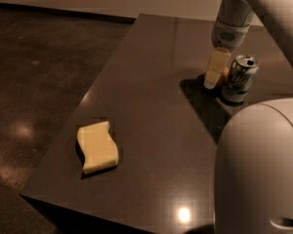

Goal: Move orange near 7up can

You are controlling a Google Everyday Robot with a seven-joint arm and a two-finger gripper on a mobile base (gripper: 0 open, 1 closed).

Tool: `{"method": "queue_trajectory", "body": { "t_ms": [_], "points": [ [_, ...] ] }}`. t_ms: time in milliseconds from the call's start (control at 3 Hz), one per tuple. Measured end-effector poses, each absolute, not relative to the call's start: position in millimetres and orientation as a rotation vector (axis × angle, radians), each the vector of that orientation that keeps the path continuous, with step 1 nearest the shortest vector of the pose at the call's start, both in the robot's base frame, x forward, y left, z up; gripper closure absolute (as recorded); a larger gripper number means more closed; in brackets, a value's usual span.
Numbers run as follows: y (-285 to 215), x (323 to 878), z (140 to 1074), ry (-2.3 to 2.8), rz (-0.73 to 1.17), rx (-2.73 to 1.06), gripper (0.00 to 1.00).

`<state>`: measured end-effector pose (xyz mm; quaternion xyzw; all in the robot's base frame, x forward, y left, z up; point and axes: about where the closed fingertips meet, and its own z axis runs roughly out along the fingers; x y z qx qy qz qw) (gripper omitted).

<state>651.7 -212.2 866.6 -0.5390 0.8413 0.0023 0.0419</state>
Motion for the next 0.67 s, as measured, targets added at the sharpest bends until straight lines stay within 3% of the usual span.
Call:
{"method": "queue_trajectory", "body": {
  "t_ms": [667],
  "points": [
    [-204.5, 667.9, 891.0, 2.473, -0.022, -1.654, 0.0]
  ]
}}
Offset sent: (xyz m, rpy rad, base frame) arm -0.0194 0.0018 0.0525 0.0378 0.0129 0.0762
